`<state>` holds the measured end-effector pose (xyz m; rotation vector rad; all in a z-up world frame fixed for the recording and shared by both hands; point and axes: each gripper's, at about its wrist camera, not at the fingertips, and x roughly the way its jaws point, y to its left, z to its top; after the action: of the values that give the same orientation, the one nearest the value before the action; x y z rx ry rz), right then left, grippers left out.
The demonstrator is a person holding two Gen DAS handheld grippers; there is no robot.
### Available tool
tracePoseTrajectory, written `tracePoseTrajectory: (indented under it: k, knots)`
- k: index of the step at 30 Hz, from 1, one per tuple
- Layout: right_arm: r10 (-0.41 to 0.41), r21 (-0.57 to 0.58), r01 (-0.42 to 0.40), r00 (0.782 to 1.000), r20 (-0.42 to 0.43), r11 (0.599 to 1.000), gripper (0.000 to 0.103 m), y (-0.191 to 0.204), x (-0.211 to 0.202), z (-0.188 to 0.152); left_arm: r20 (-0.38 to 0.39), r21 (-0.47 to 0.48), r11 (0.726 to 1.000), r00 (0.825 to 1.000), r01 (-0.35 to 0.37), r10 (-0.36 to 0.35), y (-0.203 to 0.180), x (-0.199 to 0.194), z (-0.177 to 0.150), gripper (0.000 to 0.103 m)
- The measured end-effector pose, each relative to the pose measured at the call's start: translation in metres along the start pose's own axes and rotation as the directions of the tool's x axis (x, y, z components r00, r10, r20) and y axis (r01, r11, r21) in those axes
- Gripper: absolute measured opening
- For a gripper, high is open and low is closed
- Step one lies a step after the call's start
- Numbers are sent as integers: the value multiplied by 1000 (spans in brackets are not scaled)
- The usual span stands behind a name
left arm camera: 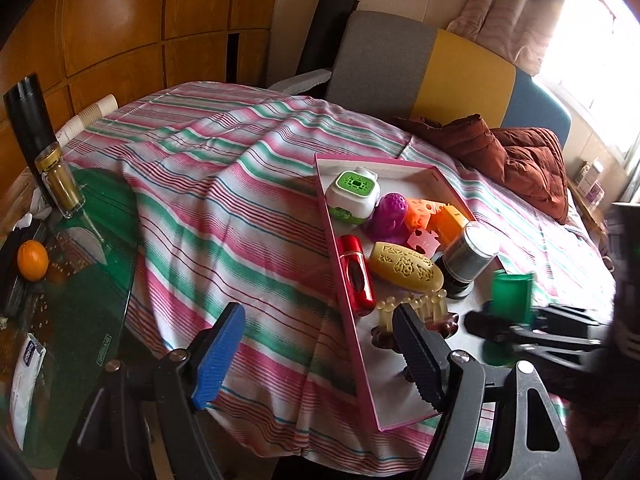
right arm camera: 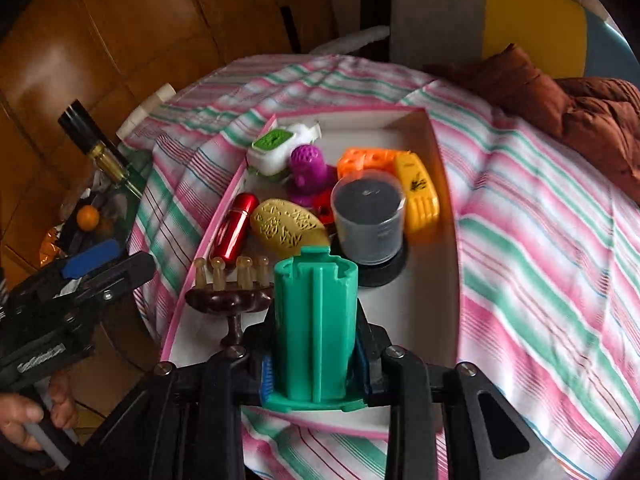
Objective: Organize rigid objects
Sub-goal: 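Carry the green piece into the tray and open the right gripper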
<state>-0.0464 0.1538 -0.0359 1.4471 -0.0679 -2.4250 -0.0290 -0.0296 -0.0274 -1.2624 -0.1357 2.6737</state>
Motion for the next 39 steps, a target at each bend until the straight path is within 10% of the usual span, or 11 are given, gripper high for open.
tracePoseTrajectory:
  k: [20, 39]
  knots:
    - [21, 80, -23, 1000, 23, 997, 43, -8, 1, -3, 19, 5, 1000, 1000, -22, 22, -6, -5, -2, 89]
    - [-222, 164, 185, 943, 247, 969, 44, -7, -57, -23, 113, 45, 993, 988, -110, 104, -36, -32, -11, 103]
